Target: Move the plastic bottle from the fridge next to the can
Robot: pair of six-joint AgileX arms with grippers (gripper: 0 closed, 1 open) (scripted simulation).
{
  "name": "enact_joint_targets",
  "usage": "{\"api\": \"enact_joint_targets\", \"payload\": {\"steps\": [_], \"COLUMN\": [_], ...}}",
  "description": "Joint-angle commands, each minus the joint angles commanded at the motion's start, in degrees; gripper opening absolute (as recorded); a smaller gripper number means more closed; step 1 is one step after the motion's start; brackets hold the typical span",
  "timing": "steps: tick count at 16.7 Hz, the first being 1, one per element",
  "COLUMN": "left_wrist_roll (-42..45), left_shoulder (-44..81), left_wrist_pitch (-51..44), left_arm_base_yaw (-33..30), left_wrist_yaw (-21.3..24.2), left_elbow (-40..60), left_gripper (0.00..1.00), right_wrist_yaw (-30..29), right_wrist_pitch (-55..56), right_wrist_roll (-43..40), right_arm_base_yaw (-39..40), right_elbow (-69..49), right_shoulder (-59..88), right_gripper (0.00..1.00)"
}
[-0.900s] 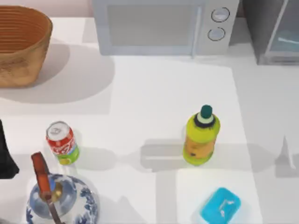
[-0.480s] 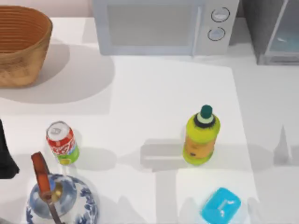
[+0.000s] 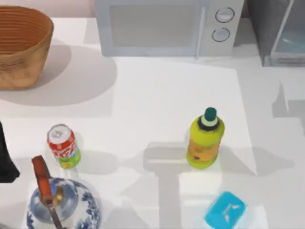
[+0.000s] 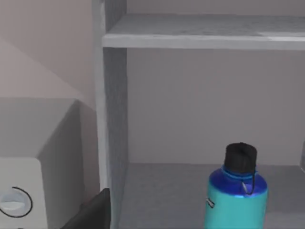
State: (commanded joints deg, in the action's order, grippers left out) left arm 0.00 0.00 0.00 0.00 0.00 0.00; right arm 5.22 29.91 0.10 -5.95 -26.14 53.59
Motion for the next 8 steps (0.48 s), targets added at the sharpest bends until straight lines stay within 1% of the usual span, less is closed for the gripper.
{"api": "enact_joint_targets", "payload": {"steps": [5,8], "left_wrist_roll": [0.0,0.0], "left_shoulder": [0.0,0.0], "left_wrist_pitch": [0.0,0.0], "left_arm_base_yaw": [0.0,0.0], "left_wrist_yaw": [0.0,0.0], "left_elbow": [0.0,0.0], "left_gripper": [1.0,1.0], "right_wrist_yaw": [2.78,4.1], "right_wrist_pitch": [15.3,23.17], "right_wrist_roll": [0.01,-0.03], "right_arm_base_yaw": [-3.1,-4.73], "right_elbow": [-13.32,-20.19], "right_shoulder": [34.68,50.85], "right_gripper": [1.0,1.0]}}
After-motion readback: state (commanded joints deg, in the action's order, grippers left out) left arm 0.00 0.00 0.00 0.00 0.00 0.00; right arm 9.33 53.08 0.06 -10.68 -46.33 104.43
